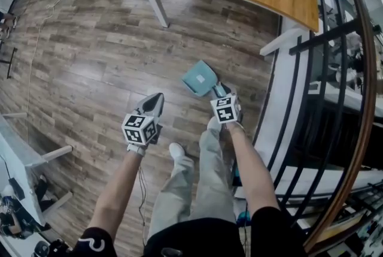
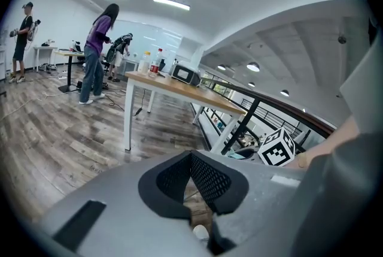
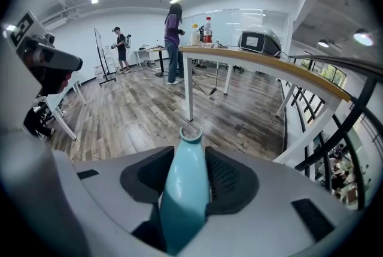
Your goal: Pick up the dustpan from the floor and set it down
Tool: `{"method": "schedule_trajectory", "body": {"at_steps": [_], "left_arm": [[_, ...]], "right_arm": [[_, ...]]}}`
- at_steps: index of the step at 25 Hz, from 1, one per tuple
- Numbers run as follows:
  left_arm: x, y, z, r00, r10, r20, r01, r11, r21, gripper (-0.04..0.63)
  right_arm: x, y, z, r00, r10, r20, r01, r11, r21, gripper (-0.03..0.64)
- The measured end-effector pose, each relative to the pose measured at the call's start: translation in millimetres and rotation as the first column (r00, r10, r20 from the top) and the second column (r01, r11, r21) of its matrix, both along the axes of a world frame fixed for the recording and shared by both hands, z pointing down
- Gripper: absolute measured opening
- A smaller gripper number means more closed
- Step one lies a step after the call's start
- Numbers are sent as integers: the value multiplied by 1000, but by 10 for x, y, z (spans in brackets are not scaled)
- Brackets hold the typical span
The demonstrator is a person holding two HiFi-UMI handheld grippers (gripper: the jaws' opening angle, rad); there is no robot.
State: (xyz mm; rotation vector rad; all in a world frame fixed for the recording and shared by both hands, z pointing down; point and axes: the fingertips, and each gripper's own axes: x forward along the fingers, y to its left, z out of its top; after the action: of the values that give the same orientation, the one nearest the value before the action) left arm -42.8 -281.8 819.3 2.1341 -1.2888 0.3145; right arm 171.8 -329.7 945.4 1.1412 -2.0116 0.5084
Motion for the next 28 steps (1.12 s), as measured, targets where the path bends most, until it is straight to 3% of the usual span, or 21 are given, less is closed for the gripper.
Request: {"method": "schedule_trajectory", "body": {"at_steps": [8,18,23,28], "left_arm": [[69,30,-102,999,28,16,-29,1000,7,-2],[185,83,-631,998,62,11,-63,996,56,-2],[97,81,-983,997,74,5,-74,992,104,-2],[-67,156,-1490,998,69,2,-68,987,147,-2]], "right_arm": [[110,204,-177,998,51,41,-51,999,6,178],[150,330,-950,992,93,91,-100,992,82,173],[177,340,-1450,988,105,113,-119,985,127,138],[181,471,-2065,984,112,138,-134,977,164,60]]}}
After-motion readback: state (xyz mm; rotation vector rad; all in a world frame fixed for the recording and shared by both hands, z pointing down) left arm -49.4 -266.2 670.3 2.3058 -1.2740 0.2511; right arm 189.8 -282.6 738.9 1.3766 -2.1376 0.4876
